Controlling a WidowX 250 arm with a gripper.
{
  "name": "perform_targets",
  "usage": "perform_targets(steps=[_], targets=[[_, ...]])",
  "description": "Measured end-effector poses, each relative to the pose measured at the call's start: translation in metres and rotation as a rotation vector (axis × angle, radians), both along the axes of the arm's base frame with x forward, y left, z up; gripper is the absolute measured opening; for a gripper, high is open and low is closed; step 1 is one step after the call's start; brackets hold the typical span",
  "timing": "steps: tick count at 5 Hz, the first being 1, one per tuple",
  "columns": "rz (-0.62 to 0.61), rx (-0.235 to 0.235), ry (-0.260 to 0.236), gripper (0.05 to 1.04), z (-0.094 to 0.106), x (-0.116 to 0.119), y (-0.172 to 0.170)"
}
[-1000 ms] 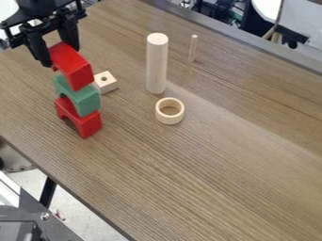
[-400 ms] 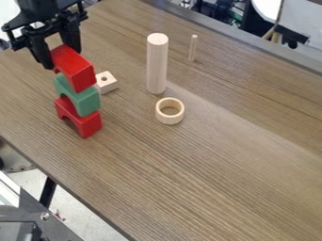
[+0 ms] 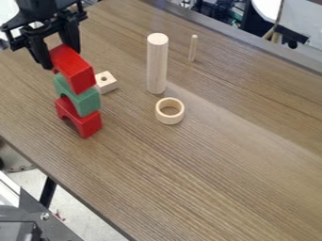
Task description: Pick the red arch and put it on the green arch
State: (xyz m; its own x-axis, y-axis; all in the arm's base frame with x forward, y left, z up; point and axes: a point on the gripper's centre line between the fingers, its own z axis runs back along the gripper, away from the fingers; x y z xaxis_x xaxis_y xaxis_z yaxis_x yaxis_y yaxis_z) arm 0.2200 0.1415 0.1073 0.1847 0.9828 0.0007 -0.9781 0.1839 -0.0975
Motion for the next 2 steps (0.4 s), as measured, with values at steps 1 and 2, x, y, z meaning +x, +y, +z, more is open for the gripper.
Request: perform_targets(steps=[1, 2], targets=[[0.017, -0.002, -0.002, 0.948, -0.0024, -0.0010, -0.0007], [0.029, -0.001, -0.007, 1.003, -0.0027, -0.0008, 0.0008]])
